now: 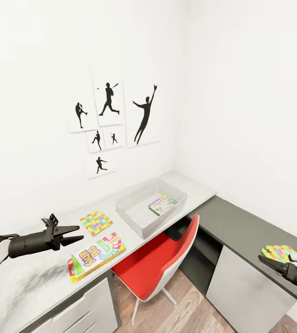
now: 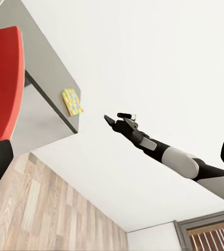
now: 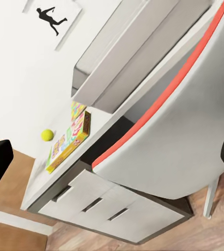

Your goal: Put all the toys in the child's room - the three board games (two on the bed and one on the table), the two jigsaw puzzles on the table, and the tennis ball on the table - inside the toy box on the table in the child's room.

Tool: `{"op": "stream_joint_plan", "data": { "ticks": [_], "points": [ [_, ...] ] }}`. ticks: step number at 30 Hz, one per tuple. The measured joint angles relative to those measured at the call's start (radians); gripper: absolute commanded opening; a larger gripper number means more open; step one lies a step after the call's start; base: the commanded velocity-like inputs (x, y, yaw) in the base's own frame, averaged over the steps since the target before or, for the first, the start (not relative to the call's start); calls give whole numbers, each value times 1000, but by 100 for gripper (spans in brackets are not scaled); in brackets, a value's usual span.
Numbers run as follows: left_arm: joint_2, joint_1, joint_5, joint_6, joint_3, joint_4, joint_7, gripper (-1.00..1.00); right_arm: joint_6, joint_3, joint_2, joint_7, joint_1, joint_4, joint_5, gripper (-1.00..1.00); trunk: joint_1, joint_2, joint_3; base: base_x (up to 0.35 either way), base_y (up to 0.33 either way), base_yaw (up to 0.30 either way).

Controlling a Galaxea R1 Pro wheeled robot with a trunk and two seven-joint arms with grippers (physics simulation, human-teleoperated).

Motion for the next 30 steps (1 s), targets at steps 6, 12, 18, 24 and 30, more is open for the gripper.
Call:
{"op": "stream_joint_plan", "data": {
  "ticks": [6,12,18,24,30],
  "points": [
    [0,0,0,0,0,0,0,100,0,0,2,0,0,0,0,100,0,0,8,0,0,-207],
    [0,0,0,0,0,0,0,100,1,0,5,0,0,-1,0,100,0,0,17,0,0,-207],
    [-1,0,0,-1,0,0,1,100,1,0,7,0,0,-1,0,100,0,0,25,0,0,-207],
    [-4,0,0,-1,-1,0,3,100,1,0,9,0,0,-1,0,100,0,-1,32,0,0,-207],
    [-7,0,-4,-18,-2,0,5,100,1,0,15,0,-1,-1,0,100,0,-1,39,0,0,-207]
  ]
}}
